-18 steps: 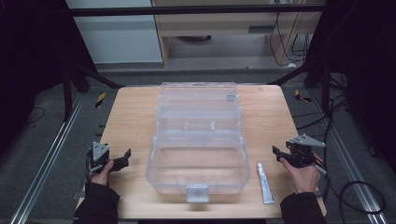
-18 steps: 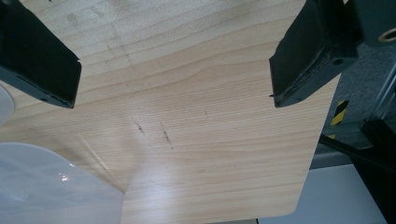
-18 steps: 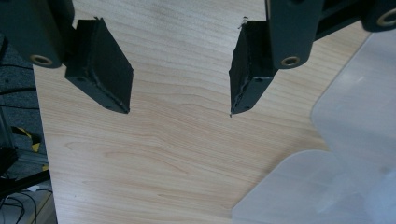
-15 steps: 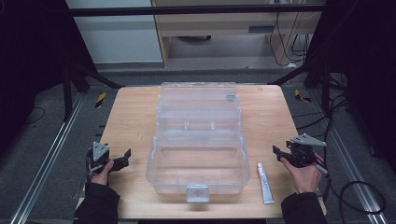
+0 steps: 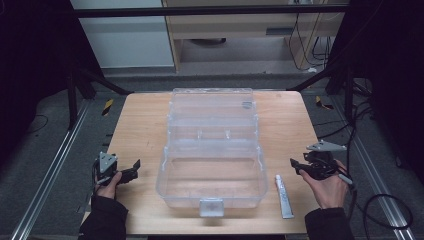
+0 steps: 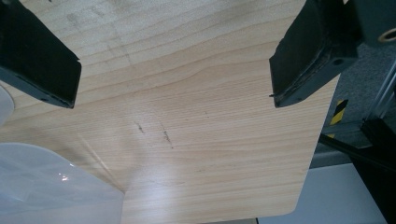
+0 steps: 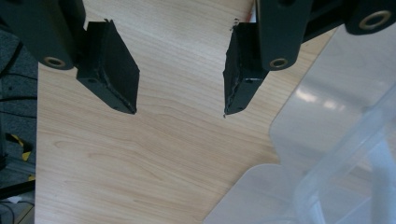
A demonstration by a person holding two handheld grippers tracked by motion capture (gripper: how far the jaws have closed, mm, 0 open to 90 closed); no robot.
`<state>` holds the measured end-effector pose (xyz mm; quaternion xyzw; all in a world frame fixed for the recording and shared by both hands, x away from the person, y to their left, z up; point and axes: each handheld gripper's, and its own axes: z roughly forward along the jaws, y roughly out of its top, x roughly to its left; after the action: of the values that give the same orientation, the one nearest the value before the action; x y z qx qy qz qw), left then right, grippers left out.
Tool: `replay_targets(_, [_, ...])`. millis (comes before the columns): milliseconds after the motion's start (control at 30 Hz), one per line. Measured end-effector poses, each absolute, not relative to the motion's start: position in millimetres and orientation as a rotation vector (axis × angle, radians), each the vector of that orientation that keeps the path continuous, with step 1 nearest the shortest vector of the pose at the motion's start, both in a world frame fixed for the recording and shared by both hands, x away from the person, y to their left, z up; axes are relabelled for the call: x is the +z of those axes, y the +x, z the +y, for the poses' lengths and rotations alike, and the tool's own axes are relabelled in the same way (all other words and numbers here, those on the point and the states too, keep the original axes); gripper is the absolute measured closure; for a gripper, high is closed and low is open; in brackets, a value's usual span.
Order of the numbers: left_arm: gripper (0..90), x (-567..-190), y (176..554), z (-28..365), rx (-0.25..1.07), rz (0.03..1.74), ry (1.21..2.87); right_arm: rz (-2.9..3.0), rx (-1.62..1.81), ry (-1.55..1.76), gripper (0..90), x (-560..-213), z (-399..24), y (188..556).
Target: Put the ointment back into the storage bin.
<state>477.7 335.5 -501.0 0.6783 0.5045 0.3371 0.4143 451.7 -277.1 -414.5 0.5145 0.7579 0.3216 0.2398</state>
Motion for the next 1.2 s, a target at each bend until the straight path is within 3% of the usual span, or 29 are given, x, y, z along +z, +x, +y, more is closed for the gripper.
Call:
replay_targets(533, [1.5, -501.0, 477.8, 335.7, 0.846, 1.269, 1.704, 2.289, 0.792, 1.482, 41.8, -401.8, -259.5, 447.1])
replay_targets(1200, [1.5, -501.2, 477.9, 335.8, 0.845, 1.269, 1.700, 2.454, 0.560, 1.576, 45.9, -421.7, -234.2, 448.5])
